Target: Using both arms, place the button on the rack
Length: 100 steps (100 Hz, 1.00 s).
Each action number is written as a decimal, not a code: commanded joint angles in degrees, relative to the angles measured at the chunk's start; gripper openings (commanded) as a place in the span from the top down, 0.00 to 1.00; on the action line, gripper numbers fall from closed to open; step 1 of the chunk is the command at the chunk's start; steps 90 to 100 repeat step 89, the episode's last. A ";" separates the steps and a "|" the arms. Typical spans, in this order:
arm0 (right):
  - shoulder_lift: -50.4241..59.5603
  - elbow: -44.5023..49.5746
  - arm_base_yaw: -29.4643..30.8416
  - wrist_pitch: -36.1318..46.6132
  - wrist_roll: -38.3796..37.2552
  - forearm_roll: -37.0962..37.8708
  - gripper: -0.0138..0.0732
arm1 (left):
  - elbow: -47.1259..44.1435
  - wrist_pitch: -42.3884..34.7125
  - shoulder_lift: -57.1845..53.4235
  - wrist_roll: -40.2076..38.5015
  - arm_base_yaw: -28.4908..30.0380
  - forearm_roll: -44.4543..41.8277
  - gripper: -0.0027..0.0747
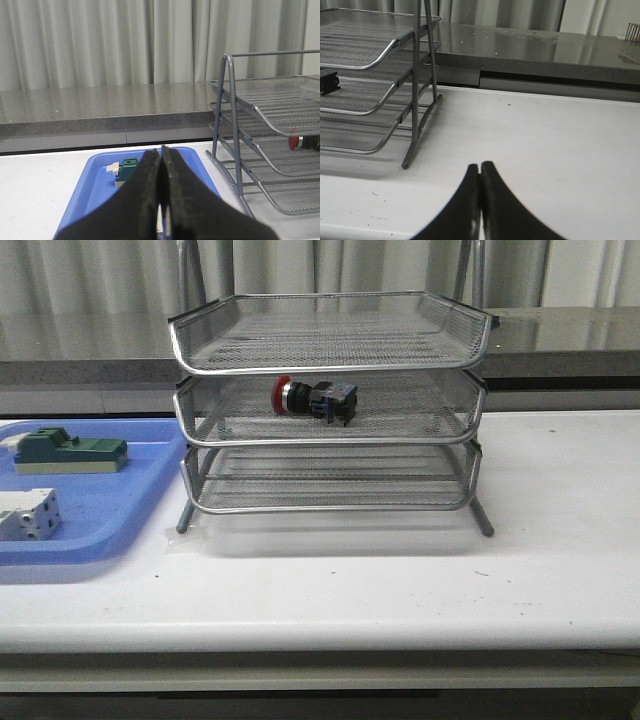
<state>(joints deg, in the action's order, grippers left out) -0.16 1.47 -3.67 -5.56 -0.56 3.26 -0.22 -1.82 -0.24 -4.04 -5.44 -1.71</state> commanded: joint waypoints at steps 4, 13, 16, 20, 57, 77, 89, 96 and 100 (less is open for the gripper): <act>-0.58 0.16 0.45 4.70 0.56 0.12 0.95 | -1.94 -4.67 -1.80 -0.45 0.07 0.17 0.99; -0.58 0.16 0.45 4.70 0.56 0.12 0.95 | -1.94 -4.54 -1.80 -0.45 0.07 0.29 0.99; -0.58 0.16 0.45 4.70 0.56 0.12 0.95 | -1.94 -4.31 -1.80 -0.45 0.07 0.48 0.99; -0.58 0.16 0.45 4.70 0.56 0.12 0.95 | -1.94 -4.32 -1.80 -0.45 0.07 0.94 0.99; -0.58 0.16 0.45 4.70 0.56 0.12 0.95 | -1.94 -4.32 -1.80 -0.45 0.07 0.92 0.99; -0.58 0.16 0.45 4.70 0.56 0.12 0.95 | -1.94 -4.32 -1.80 -0.45 0.07 0.92 0.99; -0.58 0.16 0.45 4.70 0.56 0.12 0.95 | -1.94 -4.32 -1.80 -0.45 0.07 0.92 0.99; -0.58 0.16 0.45 4.70 0.56 0.12 0.95 | -1.94 -4.32 -1.80 -0.45 0.07 0.92 0.99; -0.58 0.16 0.45 4.70 0.56 0.12 0.95 | -1.94 -4.32 -1.80 -0.45 0.07 0.92 0.99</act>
